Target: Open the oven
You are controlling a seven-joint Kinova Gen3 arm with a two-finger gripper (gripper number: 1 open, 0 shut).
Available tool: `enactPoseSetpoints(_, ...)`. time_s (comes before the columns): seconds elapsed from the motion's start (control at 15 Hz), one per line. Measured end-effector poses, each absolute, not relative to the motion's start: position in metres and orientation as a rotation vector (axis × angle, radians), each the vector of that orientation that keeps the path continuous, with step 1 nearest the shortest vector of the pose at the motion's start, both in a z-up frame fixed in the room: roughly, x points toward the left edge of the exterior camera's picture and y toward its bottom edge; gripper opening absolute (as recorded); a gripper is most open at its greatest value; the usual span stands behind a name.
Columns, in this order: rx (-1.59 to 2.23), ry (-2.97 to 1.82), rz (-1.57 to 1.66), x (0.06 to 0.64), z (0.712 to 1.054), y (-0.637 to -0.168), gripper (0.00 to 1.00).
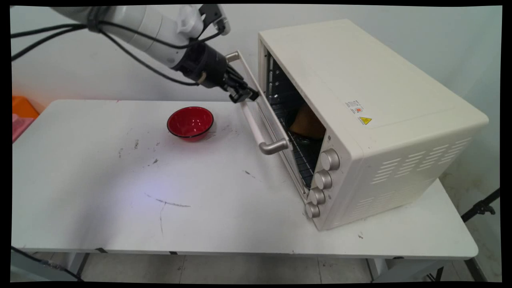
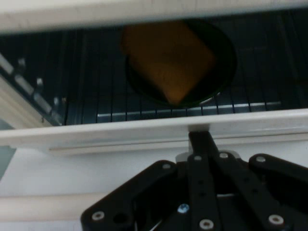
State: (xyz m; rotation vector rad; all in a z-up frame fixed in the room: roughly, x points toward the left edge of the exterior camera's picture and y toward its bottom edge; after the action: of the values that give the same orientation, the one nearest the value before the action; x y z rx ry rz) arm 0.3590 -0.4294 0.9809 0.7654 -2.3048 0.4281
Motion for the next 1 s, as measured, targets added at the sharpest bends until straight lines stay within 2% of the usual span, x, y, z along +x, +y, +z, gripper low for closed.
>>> enactPoseSetpoints(1.0,0.730,-2.330,0.397,0.406,0.941,-0.396,0.00)
